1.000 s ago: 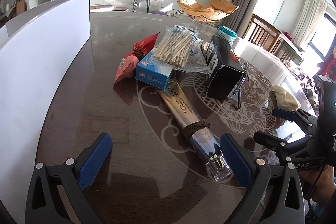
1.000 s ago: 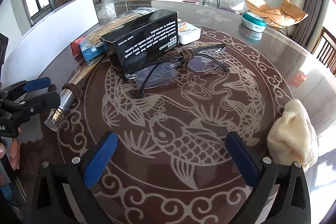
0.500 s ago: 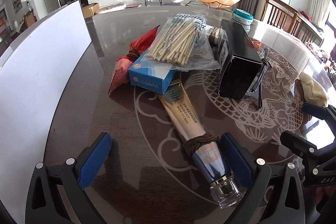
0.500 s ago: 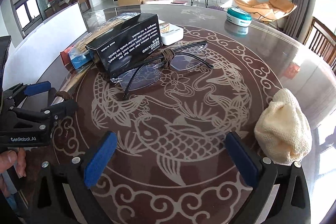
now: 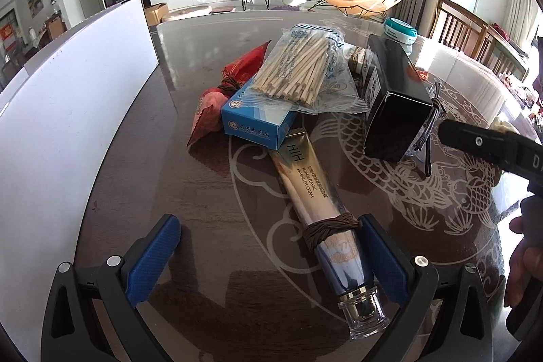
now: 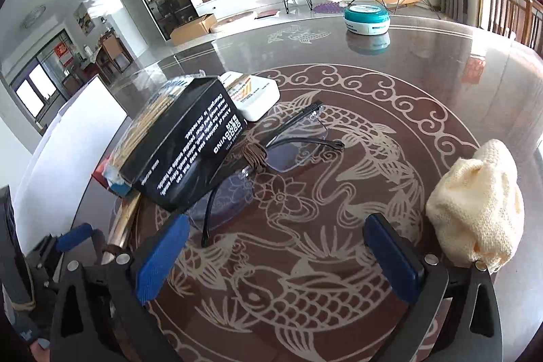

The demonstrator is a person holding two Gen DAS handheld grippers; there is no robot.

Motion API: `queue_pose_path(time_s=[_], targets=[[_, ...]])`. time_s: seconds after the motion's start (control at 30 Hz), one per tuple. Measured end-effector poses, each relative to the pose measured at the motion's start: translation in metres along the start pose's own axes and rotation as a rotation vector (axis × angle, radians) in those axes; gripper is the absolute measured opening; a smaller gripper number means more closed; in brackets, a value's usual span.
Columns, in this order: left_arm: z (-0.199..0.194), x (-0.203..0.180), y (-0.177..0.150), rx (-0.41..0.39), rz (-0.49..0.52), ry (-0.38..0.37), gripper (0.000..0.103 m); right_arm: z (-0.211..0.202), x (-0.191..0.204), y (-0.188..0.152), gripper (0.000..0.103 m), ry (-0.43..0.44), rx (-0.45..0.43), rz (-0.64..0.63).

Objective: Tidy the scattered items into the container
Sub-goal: 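Grasp the silver-capped cream tube with the left tool while the right tool grasps the black glasses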

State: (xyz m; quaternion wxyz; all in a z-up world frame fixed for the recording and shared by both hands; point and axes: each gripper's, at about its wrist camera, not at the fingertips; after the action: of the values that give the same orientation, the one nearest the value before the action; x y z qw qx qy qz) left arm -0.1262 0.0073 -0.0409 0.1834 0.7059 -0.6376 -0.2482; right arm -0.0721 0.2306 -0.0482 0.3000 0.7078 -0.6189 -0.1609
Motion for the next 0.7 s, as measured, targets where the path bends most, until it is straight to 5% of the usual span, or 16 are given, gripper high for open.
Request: queue_pose_path(time_s=[0.23, 0.3, 0.47, 0.7], targets=[[0.0, 0.0, 0.0, 0.0, 0.0, 0.0, 0.103, 0.036, 0.024, 0.03, 0.101, -0.156, 0.059, -0.147], [0.0, 0.0, 0.0, 0.0, 0.0, 0.0, 0.103, 0.03, 0.024, 0.026, 0.088, -0.145, 0.041, -0.174], [0.0, 0.0, 0.0, 0.0, 0.0, 0.0, 0.103, 0.013, 0.018, 0.01, 0.034, -0.117, 0.013, -0.253], [0.0, -0.001, 0.0, 0.0, 0.0, 0.001, 0.103, -0.019, 0.008, -0.027, 0.028, -0.08, 0.013, -0.325]])
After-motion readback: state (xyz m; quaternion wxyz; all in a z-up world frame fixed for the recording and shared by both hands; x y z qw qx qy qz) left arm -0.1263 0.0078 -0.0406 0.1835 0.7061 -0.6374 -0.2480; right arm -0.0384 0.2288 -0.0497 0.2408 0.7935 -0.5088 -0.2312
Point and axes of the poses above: each gripper's, at about its wrist camera, not at the fingertips, and z roughly the way its jaws point, x to its left, y to its top, and after that the axes turned 12 degrees about -z, right-handed
